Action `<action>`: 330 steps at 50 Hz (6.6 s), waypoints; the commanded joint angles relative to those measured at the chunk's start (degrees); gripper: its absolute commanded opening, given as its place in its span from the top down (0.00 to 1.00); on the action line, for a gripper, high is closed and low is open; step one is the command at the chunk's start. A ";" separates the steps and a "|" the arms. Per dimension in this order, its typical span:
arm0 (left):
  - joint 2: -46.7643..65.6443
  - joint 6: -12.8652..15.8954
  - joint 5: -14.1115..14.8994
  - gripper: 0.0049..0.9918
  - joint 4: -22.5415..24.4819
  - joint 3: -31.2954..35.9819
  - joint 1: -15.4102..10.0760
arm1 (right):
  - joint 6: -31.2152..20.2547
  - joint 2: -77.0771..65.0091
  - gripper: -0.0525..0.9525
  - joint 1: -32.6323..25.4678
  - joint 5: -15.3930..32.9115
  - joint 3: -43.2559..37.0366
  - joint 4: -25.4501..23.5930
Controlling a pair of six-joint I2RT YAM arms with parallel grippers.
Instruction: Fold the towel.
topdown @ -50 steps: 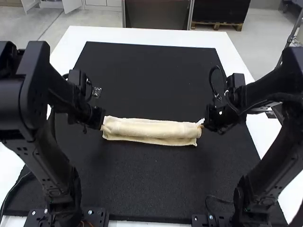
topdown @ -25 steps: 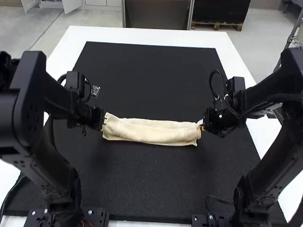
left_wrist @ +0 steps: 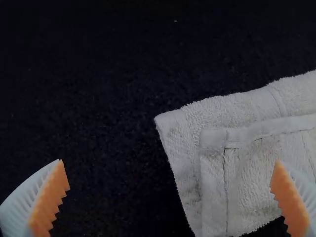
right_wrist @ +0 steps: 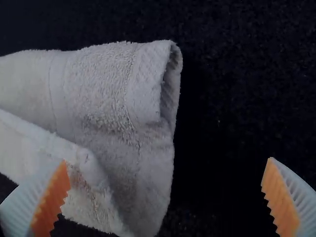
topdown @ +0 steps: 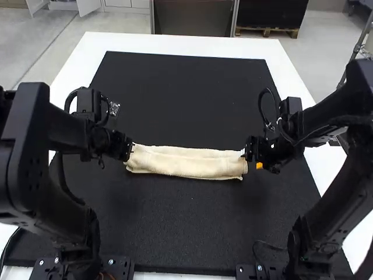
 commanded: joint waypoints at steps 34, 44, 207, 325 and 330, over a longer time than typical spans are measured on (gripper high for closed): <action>-5.36 -1.51 0.55 0.03 -2.06 0.11 1.51 | 2.12 1.06 0.06 7.02 -1.86 0.82 2.53; -6.50 -2.12 0.55 0.03 -2.68 0.11 1.51 | 2.29 2.02 0.06 6.75 -0.54 1.26 2.89; -7.20 -3.97 1.69 0.04 -2.32 0.20 1.07 | -1.40 5.10 0.10 3.06 -4.32 7.24 -3.00; -8.26 -6.34 1.51 0.04 -1.80 0.02 1.33 | -1.31 7.74 0.97 6.84 -7.93 5.83 -2.21; -8.17 -7.57 1.25 0.04 -1.09 -0.16 1.42 | -0.26 6.60 0.97 6.93 -8.28 7.33 -2.91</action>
